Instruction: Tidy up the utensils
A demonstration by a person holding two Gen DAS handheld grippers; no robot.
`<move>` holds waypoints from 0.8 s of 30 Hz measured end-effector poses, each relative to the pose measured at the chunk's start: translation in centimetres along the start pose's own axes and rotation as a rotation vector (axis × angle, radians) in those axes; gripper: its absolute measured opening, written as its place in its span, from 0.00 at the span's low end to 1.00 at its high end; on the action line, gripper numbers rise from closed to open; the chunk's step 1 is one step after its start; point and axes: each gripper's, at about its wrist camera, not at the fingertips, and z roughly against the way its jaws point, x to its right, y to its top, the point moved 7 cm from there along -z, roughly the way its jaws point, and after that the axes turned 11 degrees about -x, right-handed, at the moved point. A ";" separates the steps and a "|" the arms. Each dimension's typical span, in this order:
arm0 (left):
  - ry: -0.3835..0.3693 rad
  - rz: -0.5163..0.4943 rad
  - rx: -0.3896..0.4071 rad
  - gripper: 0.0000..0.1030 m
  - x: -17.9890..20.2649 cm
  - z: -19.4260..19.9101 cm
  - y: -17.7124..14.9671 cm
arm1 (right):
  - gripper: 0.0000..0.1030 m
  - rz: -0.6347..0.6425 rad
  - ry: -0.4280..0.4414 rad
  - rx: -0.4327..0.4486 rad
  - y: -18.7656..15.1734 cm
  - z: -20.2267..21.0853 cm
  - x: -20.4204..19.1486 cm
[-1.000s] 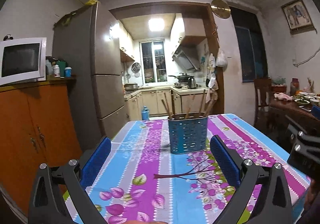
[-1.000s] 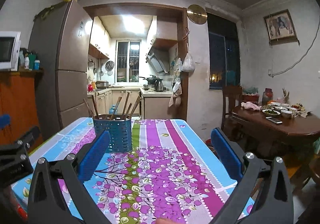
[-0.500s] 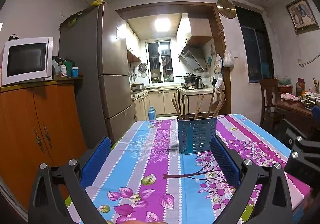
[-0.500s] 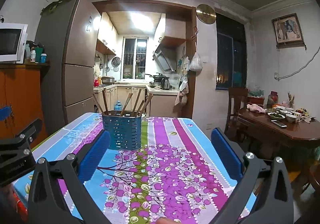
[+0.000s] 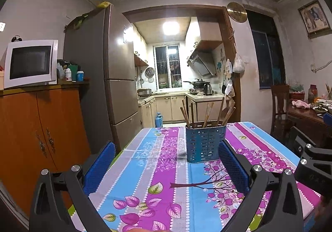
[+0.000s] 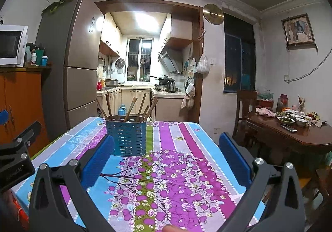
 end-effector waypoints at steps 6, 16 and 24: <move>0.001 0.006 0.011 0.96 -0.1 0.3 0.2 | 0.95 0.010 0.000 0.010 0.3 0.3 -0.2; -0.002 0.017 0.052 0.96 -0.4 1.4 0.8 | 0.95 0.020 0.000 0.049 1.5 1.4 -0.3; -0.029 0.032 0.050 0.96 -0.5 1.6 0.9 | 0.95 0.043 -0.008 0.076 2.1 1.9 -0.8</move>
